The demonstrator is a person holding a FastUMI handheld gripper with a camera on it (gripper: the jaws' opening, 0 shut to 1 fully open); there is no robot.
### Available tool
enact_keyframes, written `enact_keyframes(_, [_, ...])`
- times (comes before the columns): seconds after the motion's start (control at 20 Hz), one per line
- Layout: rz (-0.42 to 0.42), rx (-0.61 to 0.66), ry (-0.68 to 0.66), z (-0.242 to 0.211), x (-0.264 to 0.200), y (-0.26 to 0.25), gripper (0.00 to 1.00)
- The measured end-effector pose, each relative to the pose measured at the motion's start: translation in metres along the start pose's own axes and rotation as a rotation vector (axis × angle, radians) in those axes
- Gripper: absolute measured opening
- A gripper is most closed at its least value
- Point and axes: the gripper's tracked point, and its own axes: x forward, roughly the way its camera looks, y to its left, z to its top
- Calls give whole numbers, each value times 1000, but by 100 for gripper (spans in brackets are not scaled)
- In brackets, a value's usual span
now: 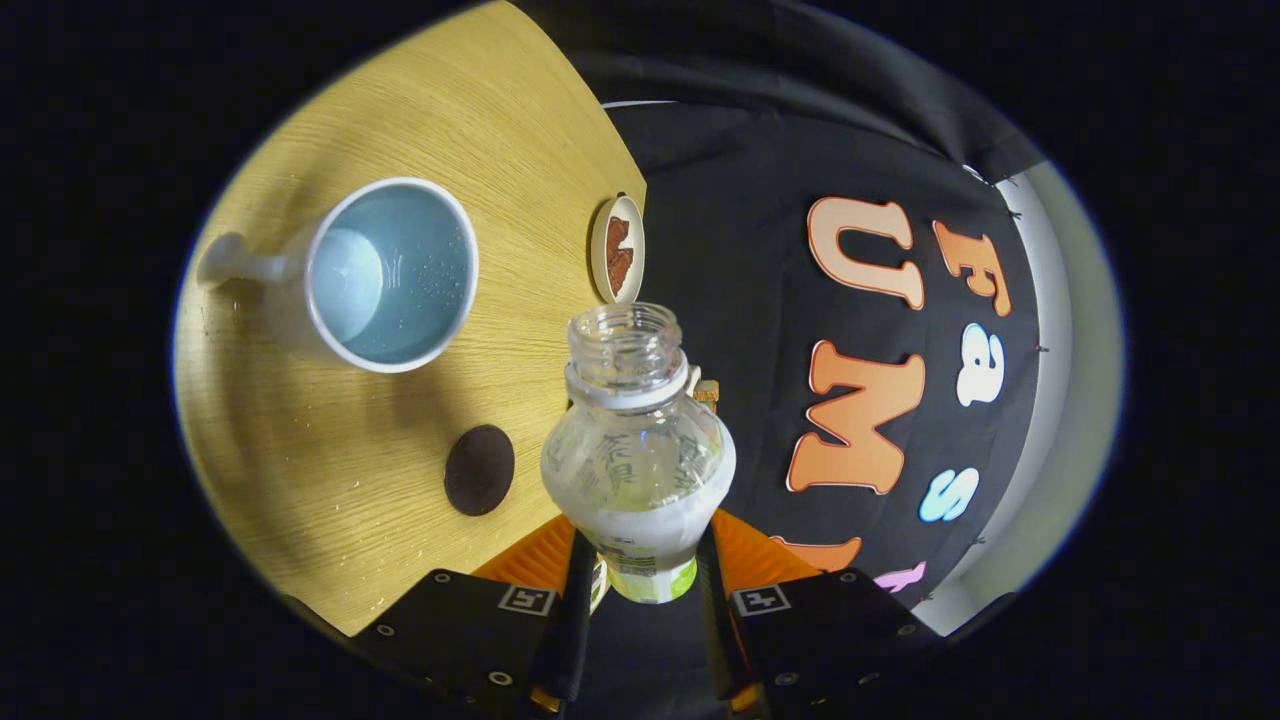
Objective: Take the bottle from table, then pour the juice into the cup, finally place the bottle on the coaster
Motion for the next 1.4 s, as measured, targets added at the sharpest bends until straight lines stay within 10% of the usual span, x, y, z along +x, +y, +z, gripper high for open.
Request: enact_keyframes(1.4, [-29, -209, -57, -2, 12, -13, 49])
